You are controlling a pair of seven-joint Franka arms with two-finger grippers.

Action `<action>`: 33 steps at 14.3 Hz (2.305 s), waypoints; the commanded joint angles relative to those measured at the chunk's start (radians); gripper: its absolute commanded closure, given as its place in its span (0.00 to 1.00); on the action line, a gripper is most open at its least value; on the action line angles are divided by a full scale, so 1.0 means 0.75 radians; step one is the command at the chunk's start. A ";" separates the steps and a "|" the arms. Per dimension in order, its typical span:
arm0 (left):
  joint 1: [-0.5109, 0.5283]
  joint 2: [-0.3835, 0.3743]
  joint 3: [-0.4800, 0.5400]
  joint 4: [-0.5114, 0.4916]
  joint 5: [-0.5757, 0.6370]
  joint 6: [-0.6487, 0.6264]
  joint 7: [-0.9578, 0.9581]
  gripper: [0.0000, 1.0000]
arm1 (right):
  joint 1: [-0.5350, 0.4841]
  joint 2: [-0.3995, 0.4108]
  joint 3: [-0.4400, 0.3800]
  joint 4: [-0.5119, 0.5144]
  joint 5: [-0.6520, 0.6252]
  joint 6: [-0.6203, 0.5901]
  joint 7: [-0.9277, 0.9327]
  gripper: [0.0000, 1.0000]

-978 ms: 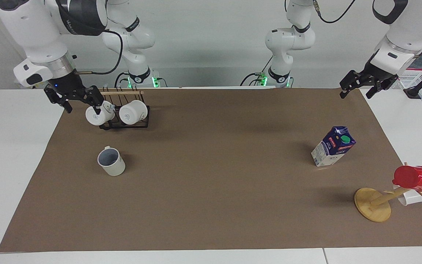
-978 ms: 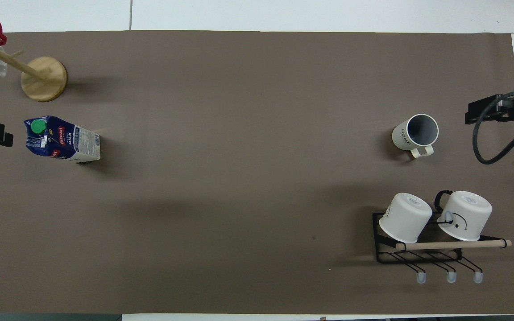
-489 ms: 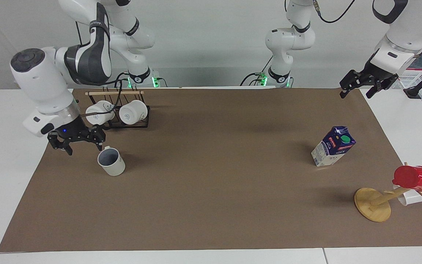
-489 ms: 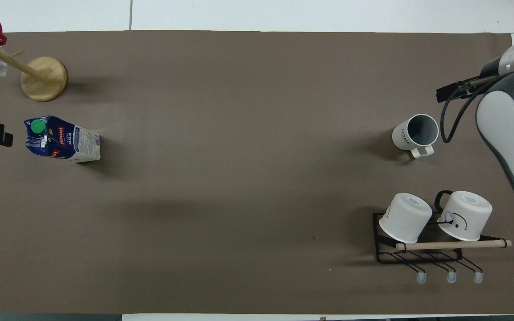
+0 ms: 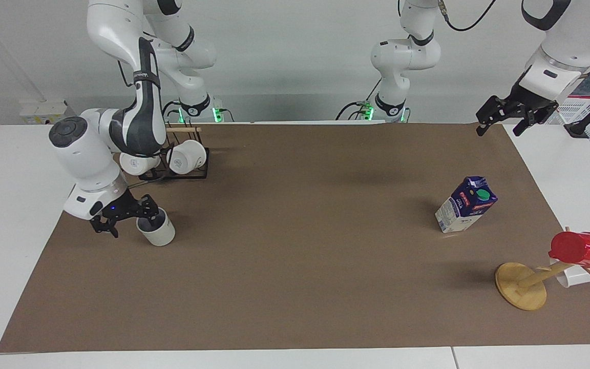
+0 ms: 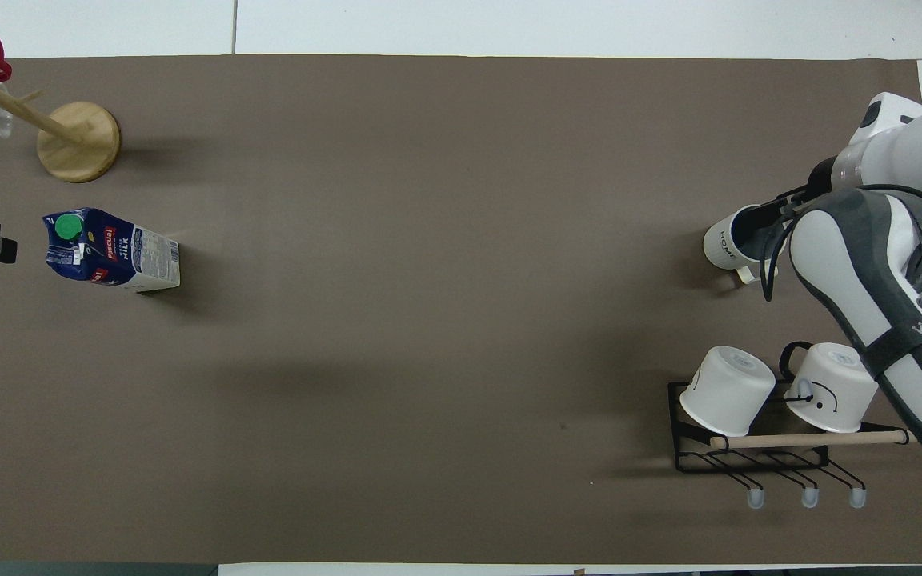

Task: Place cup and milk on table
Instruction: 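Reach the right gripper to the white mug and grasp it, then carry the mug to center with the right gripper while the left gripper grasps the carton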

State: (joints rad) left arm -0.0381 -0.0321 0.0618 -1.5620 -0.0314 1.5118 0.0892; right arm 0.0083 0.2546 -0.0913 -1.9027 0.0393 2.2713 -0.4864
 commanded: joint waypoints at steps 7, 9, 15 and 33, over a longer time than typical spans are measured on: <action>0.002 -0.031 0.010 -0.038 0.025 0.109 0.016 0.00 | -0.027 0.037 0.009 -0.095 0.130 0.119 -0.166 0.39; 0.008 0.018 0.014 -0.004 -0.001 0.120 0.012 0.00 | -0.023 0.041 0.011 -0.071 0.130 0.099 -0.161 1.00; 0.012 0.039 0.018 -0.120 0.001 0.267 0.006 0.00 | -0.005 0.014 0.015 0.025 0.119 -0.073 0.016 1.00; 0.039 0.065 0.018 -0.494 0.001 0.723 -0.055 0.00 | 0.795 0.100 0.022 0.146 -0.116 0.027 1.025 1.00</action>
State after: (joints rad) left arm -0.0158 0.0184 0.0753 -1.8894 -0.0314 1.9889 0.0597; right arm 0.5960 0.3290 -0.0734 -1.7780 -0.0385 2.2672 0.2680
